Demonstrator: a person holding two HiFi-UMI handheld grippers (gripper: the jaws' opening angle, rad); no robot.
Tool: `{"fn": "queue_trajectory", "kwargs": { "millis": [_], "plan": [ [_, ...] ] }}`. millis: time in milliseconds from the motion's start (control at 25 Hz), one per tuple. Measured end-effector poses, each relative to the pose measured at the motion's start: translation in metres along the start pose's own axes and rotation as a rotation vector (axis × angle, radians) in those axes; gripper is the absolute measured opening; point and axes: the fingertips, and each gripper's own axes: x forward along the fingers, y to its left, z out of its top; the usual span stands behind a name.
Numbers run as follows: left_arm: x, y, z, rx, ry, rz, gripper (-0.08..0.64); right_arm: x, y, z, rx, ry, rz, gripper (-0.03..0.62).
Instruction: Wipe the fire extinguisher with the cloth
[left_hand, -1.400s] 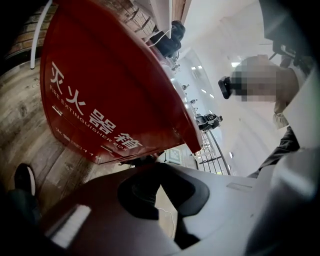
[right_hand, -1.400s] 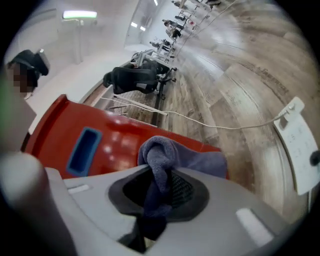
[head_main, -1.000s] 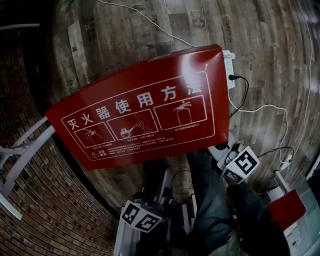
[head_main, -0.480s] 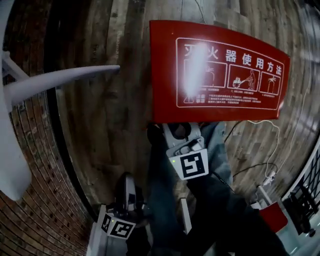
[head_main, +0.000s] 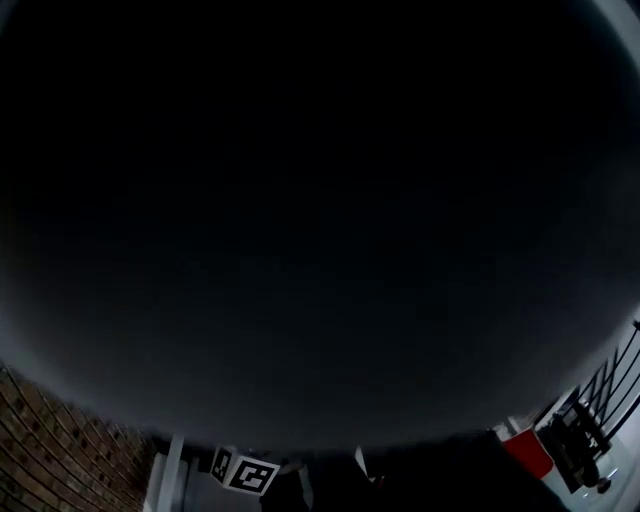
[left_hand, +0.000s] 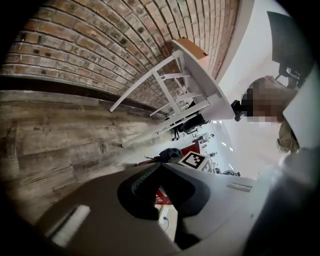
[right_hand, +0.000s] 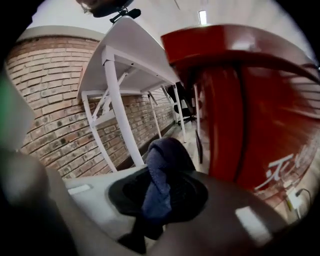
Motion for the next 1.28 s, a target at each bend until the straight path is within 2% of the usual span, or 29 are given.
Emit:
{"fn": "queue_trajectory", "kwargs": {
  "millis": [160, 280, 560, 720, 840, 920, 1000, 1120, 1200, 1280],
  "plan": [
    [0.006, -0.005, 0.011, 0.024, -0.008, -0.010, 0.005, 0.005, 0.008, 0.013, 0.034, -0.030, -0.051, 0.066],
    [0.012, -0.014, 0.017, 0.034, -0.006, -0.026, 0.005, -0.007, 0.009, 0.025, 0.035, -0.082, -0.026, 0.066],
    [0.033, -0.026, 0.010, 0.053, 0.022, -0.054, 0.005, -0.058, -0.048, 0.032, -0.045, -0.045, -0.081, 0.066],
    [0.037, -0.034, 0.001, 0.069, 0.055, -0.061, 0.005, -0.081, -0.064, 0.042, -0.111, -0.043, -0.050, 0.066],
    [0.047, -0.053, -0.003, 0.139, 0.086, -0.081, 0.005, -0.102, -0.062, 0.054, -0.161, -0.040, 0.017, 0.066],
    [0.057, -0.070, -0.006, 0.218, 0.113, -0.105, 0.005, -0.123, -0.062, 0.064, -0.200, -0.035, 0.075, 0.066],
    [0.069, -0.088, -0.009, 0.293, 0.133, -0.127, 0.005, -0.149, -0.073, 0.075, -0.258, -0.031, 0.095, 0.066],
    [0.089, -0.112, -0.015, 0.362, 0.142, -0.164, 0.005, -0.173, -0.119, 0.102, -0.364, -0.020, 0.020, 0.066],
    [0.099, -0.124, -0.022, 0.377, 0.145, -0.185, 0.005, -0.171, -0.147, 0.118, -0.431, 0.003, -0.034, 0.066],
    [0.105, -0.133, -0.032, 0.369, 0.155, -0.200, 0.005, -0.159, -0.154, 0.129, -0.422, 0.013, -0.033, 0.066]
  ]
}}
